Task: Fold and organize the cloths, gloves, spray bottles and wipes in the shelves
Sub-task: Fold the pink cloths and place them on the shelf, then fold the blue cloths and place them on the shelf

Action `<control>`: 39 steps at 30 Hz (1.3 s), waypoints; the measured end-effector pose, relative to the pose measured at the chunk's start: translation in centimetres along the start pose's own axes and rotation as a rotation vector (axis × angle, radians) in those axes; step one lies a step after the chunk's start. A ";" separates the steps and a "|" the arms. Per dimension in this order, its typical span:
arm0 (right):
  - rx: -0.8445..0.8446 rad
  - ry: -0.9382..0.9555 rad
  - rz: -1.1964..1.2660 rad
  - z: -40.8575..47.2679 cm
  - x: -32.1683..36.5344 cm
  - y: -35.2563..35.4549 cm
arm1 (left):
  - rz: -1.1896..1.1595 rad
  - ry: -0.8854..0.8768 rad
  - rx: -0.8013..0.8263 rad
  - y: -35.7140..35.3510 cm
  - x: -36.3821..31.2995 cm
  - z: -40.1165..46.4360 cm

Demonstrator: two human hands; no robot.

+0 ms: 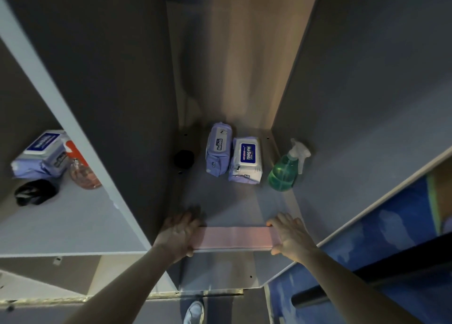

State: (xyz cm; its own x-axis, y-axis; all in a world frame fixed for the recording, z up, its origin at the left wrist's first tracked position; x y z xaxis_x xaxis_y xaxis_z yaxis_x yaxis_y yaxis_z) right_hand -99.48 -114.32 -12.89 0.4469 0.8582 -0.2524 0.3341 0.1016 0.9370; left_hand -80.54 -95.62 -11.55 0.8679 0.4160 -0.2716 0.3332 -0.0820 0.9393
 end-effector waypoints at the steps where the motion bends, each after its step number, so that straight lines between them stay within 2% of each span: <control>1: -0.016 0.008 0.004 -0.1 0.2 0.2 | 0.007 -0.052 -0.051 0.2 -0.4 -0.3; 5: -0.292 0.129 0.072 -1.8 2.2 1.5 | -0.032 -0.312 -0.099 -1.9 -2.1 -1.7; 8: -0.377 0.232 0.116 -3.4 4.1 0.9 | -0.087 -0.383 -0.114 -3.4 -2.1 -2.9; 12: -0.355 0.211 0.141 -4.3 4.4 0.2 | -0.124 -0.370 -0.148 -4.0 -1.4 -3.0; 16: -0.265 0.160 0.170 -4.1 4.3 0.2 | -0.116 -0.240 0.004 -3.5 -1.4 -2.7; 19: -0.153 0.151 0.126 -3.3 4.1 0.8 | -0.134 -0.144 -0.001 -1.8 -1.4 -2.5; 21: -0.088 0.163 0.112 -2.6 4.2 1.7 | -0.142 -0.081 0.061 -0.9 -2.0 -2.1; 23: -0.131 0.143 0.225 -2.2 4.1 4.1 | -0.217 -0.074 -0.014 1.1 -3.2 -2.0; 26: -0.222 0.076 0.614 -2.7 3.8 7.3 | -0.488 -0.029 -0.233 4.5 -2.9 -4.6; 29: -0.188 0.084 0.823 -3.9 4.8 9.2 | -0.727 0.072 -0.389 6.5 -0.4 -8.8; 34: -0.194 0.206 0.738 -4.9 10.7 13.4 | -0.856 0.220 -0.565 8.4 4.9 -15.0; 39: -0.204 0.398 0.614 -3.8 20.9 17.8 | -0.860 0.377 -0.626 9.0 12.5 -18.8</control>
State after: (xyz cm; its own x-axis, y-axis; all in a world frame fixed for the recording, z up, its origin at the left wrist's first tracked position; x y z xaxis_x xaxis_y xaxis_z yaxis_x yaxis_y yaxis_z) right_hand -87.39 -92.69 -0.58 0.1567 0.9036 0.3987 -0.0552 -0.3950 0.9170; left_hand -73.66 -74.10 -2.51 0.2369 0.3706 -0.8981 0.4313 0.7882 0.4391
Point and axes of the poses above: each hand's wrist, its own z-axis towards the middle knuckle, its own y-axis out of the back of the hand, x = y × z, the point moved 8 cm from there along z, towards the middle knuckle, and after that the axes turned 15 degrees about -z, right-handed, at the moved point
